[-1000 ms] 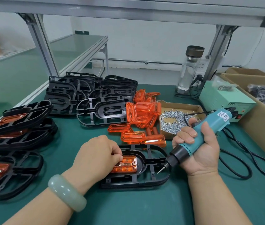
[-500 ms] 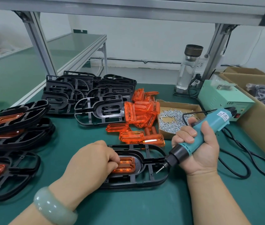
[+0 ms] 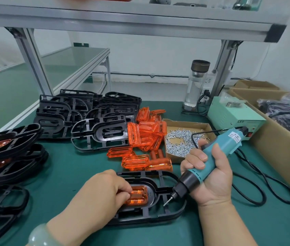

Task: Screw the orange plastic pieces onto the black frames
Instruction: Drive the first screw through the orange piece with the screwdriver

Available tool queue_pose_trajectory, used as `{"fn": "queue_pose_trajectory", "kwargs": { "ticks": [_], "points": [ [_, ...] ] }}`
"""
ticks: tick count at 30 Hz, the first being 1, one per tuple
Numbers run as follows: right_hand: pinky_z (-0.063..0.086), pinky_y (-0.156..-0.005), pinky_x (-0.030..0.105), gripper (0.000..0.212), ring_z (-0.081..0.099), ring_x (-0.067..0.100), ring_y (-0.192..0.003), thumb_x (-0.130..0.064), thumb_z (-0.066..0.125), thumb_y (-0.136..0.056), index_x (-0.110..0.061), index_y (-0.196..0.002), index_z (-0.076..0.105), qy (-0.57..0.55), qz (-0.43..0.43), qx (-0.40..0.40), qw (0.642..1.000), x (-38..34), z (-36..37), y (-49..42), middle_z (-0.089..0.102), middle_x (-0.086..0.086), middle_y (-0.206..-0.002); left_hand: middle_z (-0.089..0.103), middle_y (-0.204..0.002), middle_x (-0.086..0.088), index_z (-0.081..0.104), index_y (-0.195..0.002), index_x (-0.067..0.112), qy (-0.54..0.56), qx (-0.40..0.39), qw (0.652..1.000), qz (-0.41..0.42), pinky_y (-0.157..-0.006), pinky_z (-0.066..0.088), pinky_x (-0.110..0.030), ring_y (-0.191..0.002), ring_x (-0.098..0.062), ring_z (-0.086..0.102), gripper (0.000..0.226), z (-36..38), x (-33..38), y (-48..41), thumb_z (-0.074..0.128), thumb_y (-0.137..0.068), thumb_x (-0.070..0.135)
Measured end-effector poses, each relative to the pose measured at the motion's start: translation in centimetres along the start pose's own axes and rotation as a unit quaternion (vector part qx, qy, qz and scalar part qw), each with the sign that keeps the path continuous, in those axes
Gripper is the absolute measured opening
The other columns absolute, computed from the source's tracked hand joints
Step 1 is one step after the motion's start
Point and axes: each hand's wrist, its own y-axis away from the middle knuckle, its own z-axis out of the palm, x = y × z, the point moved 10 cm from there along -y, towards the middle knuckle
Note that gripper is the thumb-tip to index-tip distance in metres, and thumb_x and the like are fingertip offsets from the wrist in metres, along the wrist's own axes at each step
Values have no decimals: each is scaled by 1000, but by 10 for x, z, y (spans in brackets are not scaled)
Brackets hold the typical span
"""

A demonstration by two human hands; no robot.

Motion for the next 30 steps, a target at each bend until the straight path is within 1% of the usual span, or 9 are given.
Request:
{"fn": "queue_pose_trajectory", "kwargs": {
  "ticks": [2,6,11,15,19,24,27,28,30],
  "points": [
    [45,-46,21,56,43,5,-42,-26,95,-47,-18,-90,59,-9,4,-6,1000,0,2,0,43,-8,-57,53,-84,19,68,-89,40,5,18,1000,0,-70,36,-9,-81,2,51,9,-8,5,-5,59,-87,37],
    [45,-45,22,61,43,6,-41,-26,97,-42,-17,-90,60,-13,7,-5,1000,0,2,-2,43,-7,-57,54,-84,29,70,-97,35,21,68,997,44,-75,34,-6,-82,6,51,16,-25,39,-36,56,-89,31],
    [45,-45,22,60,44,6,-41,-24,96,-42,-16,-89,60,-17,11,1,1000,0,-1,-3,43,-6,-57,68,-110,7,66,-113,26,6,71,993,96,-90,44,-25,-103,-13,59,25,-19,91,-94,50,-93,23],
    [45,-44,22,58,44,7,-41,-23,96,-42,-15,-87,62,-23,15,4,1000,0,-2,-4,43,-6,-57,65,-115,-5,59,-121,20,-99,15,986,130,-89,47,-38,-108,-27,58,33,4,123,-131,43,-93,10],
    [45,-44,23,58,44,7,-41,-24,97,-41,-15,-87,62,-15,20,4,1000,2,-2,-3,43,-5,-56,63,-106,-3,52,-122,22,-198,-49,969,141,-82,37,-34,-105,-28,58,42,32,131,-153,41,-87,1],
    [44,-44,22,58,43,7,-41,-24,96,-41,-14,-87,62,-12,21,8,1000,2,-3,-5,42,-5,-57,54,-133,4,36,-140,31,-334,-220,913,84,-111,13,-50,-129,-23,44,54,73,110,-168,54,-90,23],
    [44,-44,22,58,43,7,-41,-24,96,-42,-15,-88,61,-14,23,4,1000,3,-2,-4,42,-5,-56,63,-100,2,61,-104,23,-353,-163,913,125,-111,13,-49,-116,-23,54,18,67,122,-170,52,-89,20],
    [44,-45,22,58,43,7,-41,-24,96,-42,-15,-88,61,-14,24,3,1000,3,-2,-4,43,-5,-56,58,-83,3,59,-83,20,-337,-133,922,139,-111,14,-49,-109,-24,56,12,62,126,-169,49,-89,15],
    [44,-45,21,59,43,7,-41,-24,96,-42,-15,-88,61,-13,24,4,1000,3,-2,-4,43,-5,-56,43,-67,5,40,-61,19,-328,-85,928,156,-110,17,-46,-100,-24,59,29,54,132,-167,46,-87,9]
  ]
}}
